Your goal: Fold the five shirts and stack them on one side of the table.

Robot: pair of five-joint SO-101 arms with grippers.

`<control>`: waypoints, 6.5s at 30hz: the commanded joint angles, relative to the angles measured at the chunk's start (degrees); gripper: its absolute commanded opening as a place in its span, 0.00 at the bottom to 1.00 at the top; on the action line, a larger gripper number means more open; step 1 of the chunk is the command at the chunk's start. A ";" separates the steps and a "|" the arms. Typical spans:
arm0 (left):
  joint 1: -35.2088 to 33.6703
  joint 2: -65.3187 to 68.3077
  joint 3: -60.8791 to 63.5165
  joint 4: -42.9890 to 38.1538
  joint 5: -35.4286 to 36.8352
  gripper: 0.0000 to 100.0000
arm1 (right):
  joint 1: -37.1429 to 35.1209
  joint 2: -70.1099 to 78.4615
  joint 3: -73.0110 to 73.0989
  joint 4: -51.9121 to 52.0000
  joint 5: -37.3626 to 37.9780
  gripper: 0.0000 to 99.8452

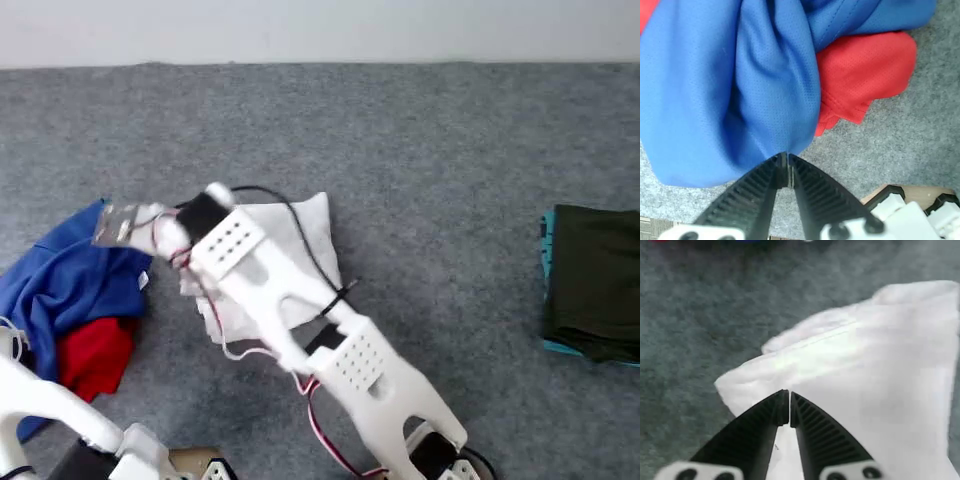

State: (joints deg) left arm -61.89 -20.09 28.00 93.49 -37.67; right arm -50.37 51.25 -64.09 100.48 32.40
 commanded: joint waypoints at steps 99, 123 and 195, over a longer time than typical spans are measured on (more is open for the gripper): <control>0.35 -1.49 0.04 -2.02 -0.26 0.02 | 8.48 12.35 -26.20 -14.37 -2.64 0.18; 0.26 -1.85 0.13 -0.35 -0.18 0.02 | 0.75 8.92 -9.49 2.33 -4.75 0.01; 4.13 -1.93 0.04 -0.35 -0.18 0.02 | 7.16 8.66 1.85 -32.48 -8.09 0.18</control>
State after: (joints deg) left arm -57.93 -20.09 28.26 92.44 -37.67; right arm -43.52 60.04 -59.34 68.75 24.84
